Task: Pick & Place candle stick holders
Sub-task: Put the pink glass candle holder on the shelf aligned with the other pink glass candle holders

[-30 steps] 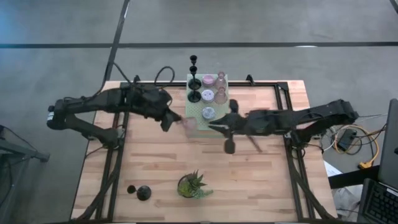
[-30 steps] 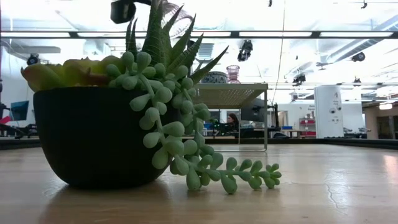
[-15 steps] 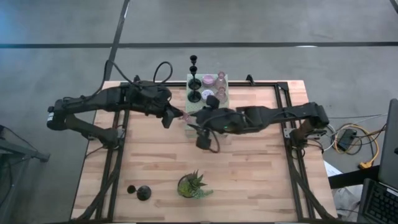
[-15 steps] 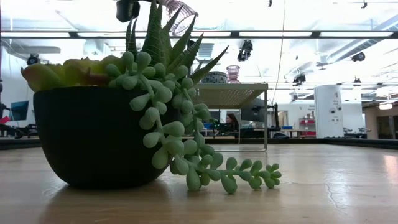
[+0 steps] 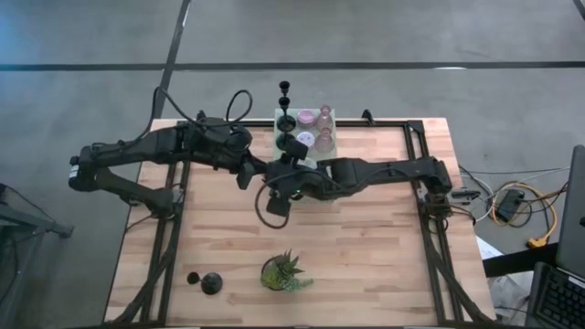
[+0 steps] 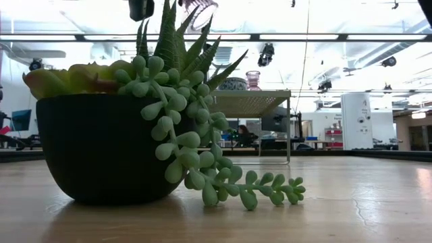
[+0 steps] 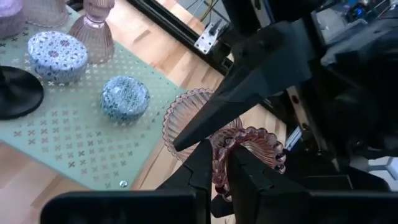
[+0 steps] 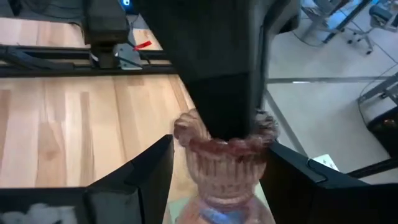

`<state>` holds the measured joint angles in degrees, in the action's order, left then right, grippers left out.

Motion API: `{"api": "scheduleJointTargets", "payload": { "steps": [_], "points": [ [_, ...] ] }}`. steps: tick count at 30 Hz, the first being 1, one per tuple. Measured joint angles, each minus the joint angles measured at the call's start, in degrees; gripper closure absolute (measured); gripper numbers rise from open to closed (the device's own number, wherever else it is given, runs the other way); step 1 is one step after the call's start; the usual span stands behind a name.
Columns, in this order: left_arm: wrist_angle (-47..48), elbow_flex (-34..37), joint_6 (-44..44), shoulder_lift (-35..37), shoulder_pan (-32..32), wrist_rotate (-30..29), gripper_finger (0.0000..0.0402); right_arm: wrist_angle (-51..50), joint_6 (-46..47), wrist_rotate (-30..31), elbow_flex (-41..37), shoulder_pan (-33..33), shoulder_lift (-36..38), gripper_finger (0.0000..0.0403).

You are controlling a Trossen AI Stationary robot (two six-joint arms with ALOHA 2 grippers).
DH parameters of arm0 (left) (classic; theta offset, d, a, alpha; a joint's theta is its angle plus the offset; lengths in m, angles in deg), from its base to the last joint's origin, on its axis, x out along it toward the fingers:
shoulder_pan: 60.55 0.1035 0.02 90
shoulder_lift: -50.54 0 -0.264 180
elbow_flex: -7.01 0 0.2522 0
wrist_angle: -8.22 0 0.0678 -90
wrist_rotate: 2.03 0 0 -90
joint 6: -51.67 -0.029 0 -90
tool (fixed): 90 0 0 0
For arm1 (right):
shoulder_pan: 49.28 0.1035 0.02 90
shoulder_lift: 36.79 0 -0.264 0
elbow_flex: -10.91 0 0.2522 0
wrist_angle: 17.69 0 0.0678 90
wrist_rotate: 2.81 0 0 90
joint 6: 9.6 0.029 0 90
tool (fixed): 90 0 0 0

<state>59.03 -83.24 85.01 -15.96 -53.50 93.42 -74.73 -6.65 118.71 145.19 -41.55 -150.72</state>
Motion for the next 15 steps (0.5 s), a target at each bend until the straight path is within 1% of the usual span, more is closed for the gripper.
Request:
{"api": "scheduleJointTargets", "payload": {
  "steps": [5, 10, 15],
  "points": [
    [0.4, 0.0, 0.0, 0.0, 0.0, 0.0, 0.0371, -4.7, 0.0, 0.0, 4.4, -0.2, -2.6, 0.0222],
    [-0.2, 0.0, 0.2, -0.1, 0.0, 0.0, 0.0371, -8.5, 1.9, -0.1, 5.7, -0.1, -2.5, 0.0279],
    [-0.9, 0.0, 0.2, -0.2, 0.0, 0.0, 0.0371, -9.3, 2.3, -0.3, 5.8, -0.1, -1.7, 0.0282]
  ]
}}
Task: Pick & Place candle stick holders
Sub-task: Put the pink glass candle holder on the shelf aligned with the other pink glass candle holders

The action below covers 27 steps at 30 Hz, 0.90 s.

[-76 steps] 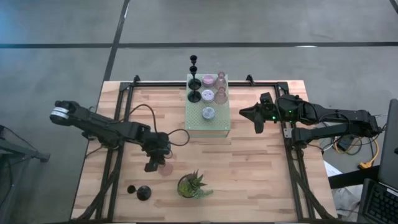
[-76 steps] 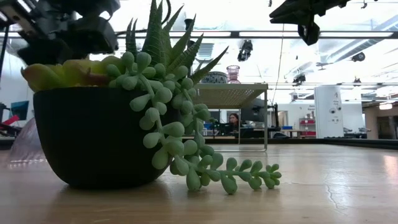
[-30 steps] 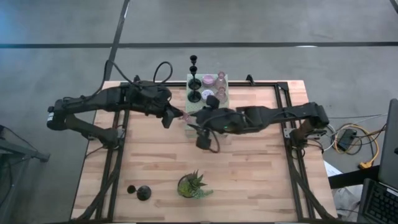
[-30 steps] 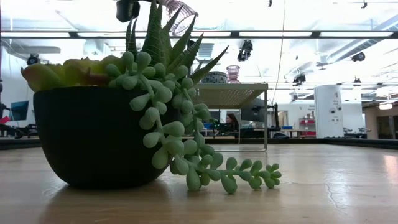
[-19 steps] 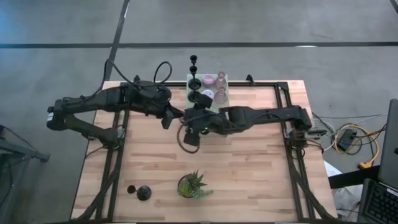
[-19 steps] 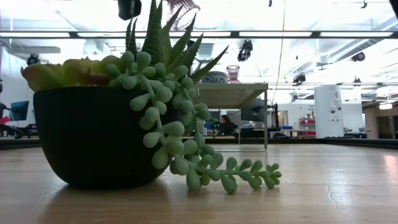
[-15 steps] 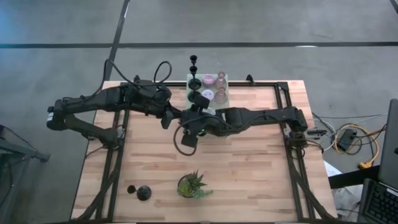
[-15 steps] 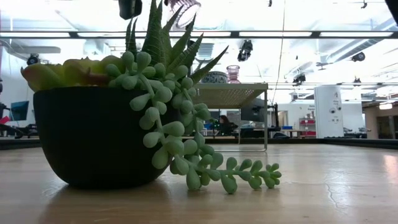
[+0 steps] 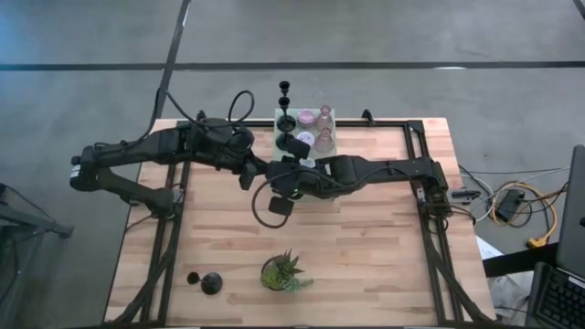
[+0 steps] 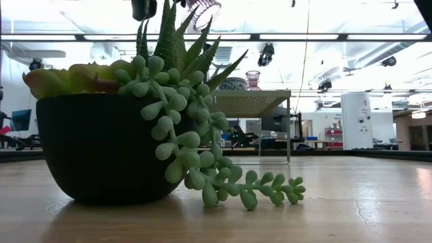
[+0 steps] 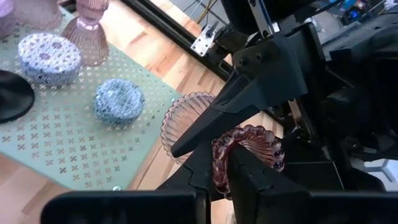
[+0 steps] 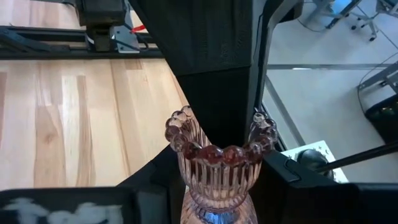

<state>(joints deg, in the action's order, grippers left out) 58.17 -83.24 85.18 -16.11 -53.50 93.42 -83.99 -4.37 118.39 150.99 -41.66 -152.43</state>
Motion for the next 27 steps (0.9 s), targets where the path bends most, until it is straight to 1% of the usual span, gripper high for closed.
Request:
{"api": "scheduleJointTargets", "payload": {
  "steps": [5, 7, 12, 14, 17, 19, 21, 23, 25, 27],
  "points": [
    [-0.9, 0.0, -1.8, -0.1, 0.0, 0.0, 0.0371, 0.1, 0.0, 0.0, -0.1, 0.0, 0.6, 0.0282],
    [-1.5, 0.0, -3.7, -0.1, 0.0, 0.6, 0.0357, 0.4, 0.2, 0.0, -0.1, 0.0, 1.2, 0.0282],
    [-2.1, -0.3, -9.3, 0.5, 0.0, 1.0, 0.0268, -2.4, 2.2, 0.1, -0.1, 0.0, 3.5, 0.0282],
    [0.4, 0.1, -11.3, 0.7, 0.1, 1.0, 0.0232, -4.8, 3.6, 1.2, -0.1, 0.0, 5.0, 0.0282],
    [-0.3, 0.2, -14.1, 1.0, 0.1, 0.0, 0.0185, -8.6, 5.9, 4.3, -0.4, 0.0, 7.6, 0.0282],
    [-0.7, 0.7, -15.1, 2.4, 0.2, -1.1, 0.0161, -10.1, 7.4, 5.9, -1.5, 0.0, 9.2, 0.0282],
    [-1.7, 2.3, -15.6, 3.6, 0.4, -3.2, 0.0144, -10.6, 8.7, 6.7, -4.4, 0.0, 11.1, 0.0282],
    [-3.7, 5.2, -16.6, 5.4, 0.4, -5.0, 0.0133, -8.5, 9.3, 6.7, -9.4, 0.0, 13.8, 0.0282],
    [-8.7, 9.6, -17.7, 8.4, 0.4, -6.2, 0.0128, -3.9, 9.8, 6.7, -16.6, 0.0, 17.6, 0.0282],
    [-16.0, 15.2, -18.8, 12.3, 0.4, -6.8, 0.0129, 3.9, 9.7, 6.7, -25.6, -0.2, 22.0, 0.0282]
  ]
}}
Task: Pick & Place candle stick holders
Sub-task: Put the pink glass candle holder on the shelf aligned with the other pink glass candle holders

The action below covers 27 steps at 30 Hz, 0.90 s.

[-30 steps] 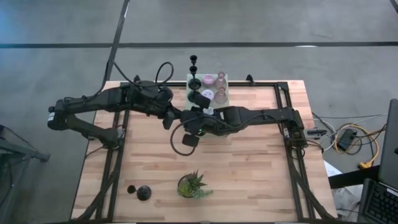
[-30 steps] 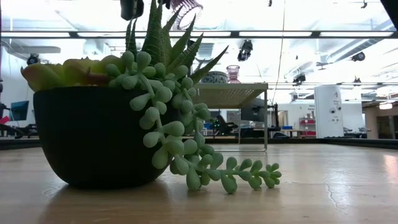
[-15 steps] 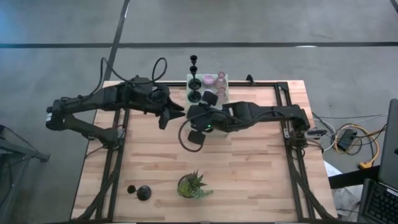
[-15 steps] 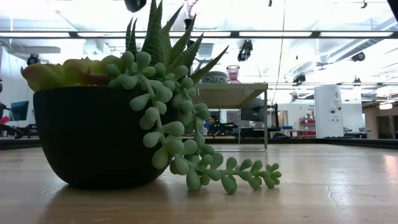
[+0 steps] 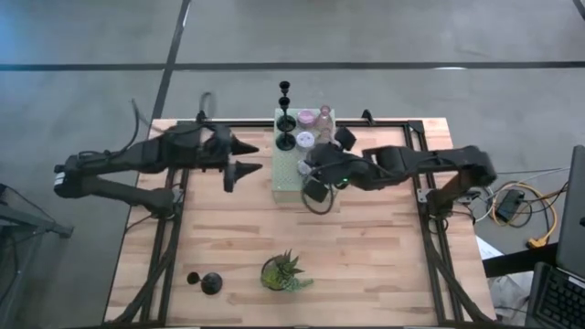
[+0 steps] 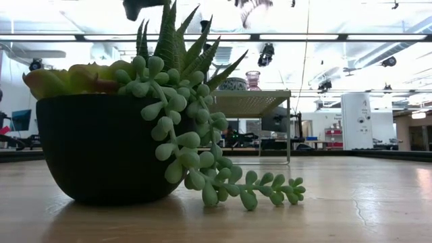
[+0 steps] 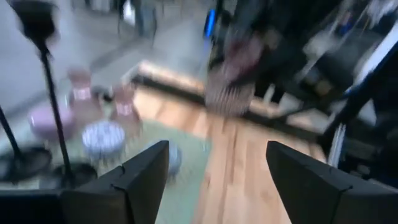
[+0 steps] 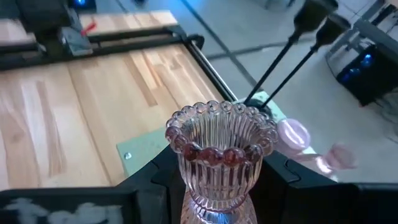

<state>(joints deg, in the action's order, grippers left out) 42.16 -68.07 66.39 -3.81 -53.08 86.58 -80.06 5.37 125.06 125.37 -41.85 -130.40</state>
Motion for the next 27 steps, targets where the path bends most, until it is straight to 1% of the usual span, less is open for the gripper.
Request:
{"api": "scheduleJointTargets", "payload": {
  "steps": [5, 8, 10, 12, 15, 18, 22, 27],
  "points": [
    [-18.7, 14.7, -5.1, 7.9, 0.2, -3.6, 0.0132, 26.6, -6.3, -1.0, -24.4, -0.8, 11.6, 0.0282],
    [-25.4, 20.9, -10.5, 11.3, 0.2, -8.0, 0.0133, 40.8, -9.3, -2.1, -36.3, -2.9, 18.2, 0.0282],
    [-27.9, 23.9, -12.9, 12.9, 0.3, -10.8, 0.0133, 46.5, -9.4, -2.2, -42.9, -4.5, 21.7, 0.0282],
    [-29.5, 26.3, -13.4, 13.9, 0.3, -12.3, 0.0133, 51.5, -9.7, -3.5, -48.4, -6.2, 24.3, 0.0282],
    [-30.8, 28.4, -13.3, 14.8, 0.3, -12.7, 0.0133, 59.2, -11.3, -5.4, -54.7, -8.7, 26.7, 0.0282],
    [-31.1, 29.6, -13.2, 15.1, 0.3, -13.1, 0.0133, 64.5, -11.4, -6.8, -59.7, -10.7, 27.1, 0.0282],
    [-30.9, 29.7, -13.4, 15.0, 0.3, -13.1, 0.0133, 74.0, -11.6, -8.0, -65.1, -11.4, 26.7, 0.0282],
    [-30.9, 29.7, -14.5, 15.0, 0.3, -13.7, 0.0133, 81.9, -12.2, -8.0, -70.5, -11.5, 25.2, 0.0282]
  ]
}}
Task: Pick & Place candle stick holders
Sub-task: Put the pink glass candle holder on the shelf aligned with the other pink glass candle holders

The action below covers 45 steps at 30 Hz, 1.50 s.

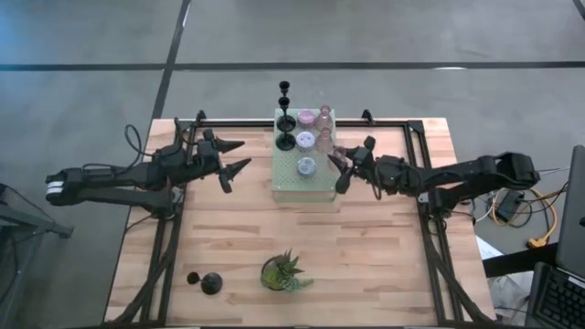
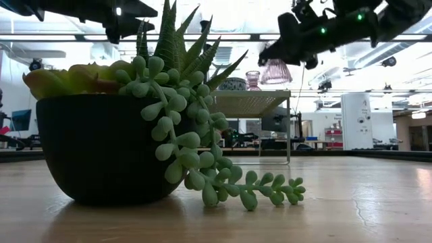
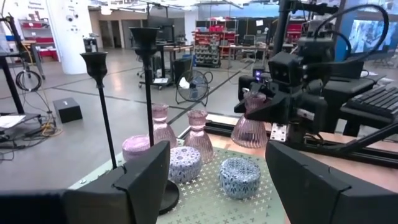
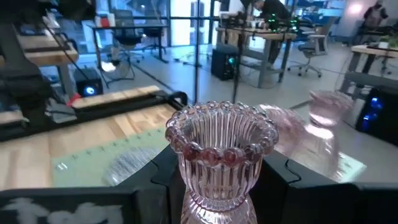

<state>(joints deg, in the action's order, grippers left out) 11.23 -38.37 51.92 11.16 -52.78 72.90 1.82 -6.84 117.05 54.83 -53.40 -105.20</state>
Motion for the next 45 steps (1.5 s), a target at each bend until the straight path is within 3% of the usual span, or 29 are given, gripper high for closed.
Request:
{"api": "scheduleJointTargets", "payload": {
  "steps": [14, 37, 45],
  "points": [
    [-0.3, 0.0, 1.8, 0.2, 0.0, -1.1, 0.0133, 19.0, -0.8, -0.6, -2.4, -1.3, -14.3, 0.0282],
    [0.2, 0.0, 1.7, 0.3, 0.0, -1.3, 0.0133, 19.4, 1.1, -1.3, 0.4, -1.6, -18.0, 0.0282],
    [0.2, 0.0, 1.7, 0.3, 0.0, -1.2, 0.0133, 19.1, 0.0, -1.3, 0.2, -1.6, -18.0, 0.0183]
  ]
}}
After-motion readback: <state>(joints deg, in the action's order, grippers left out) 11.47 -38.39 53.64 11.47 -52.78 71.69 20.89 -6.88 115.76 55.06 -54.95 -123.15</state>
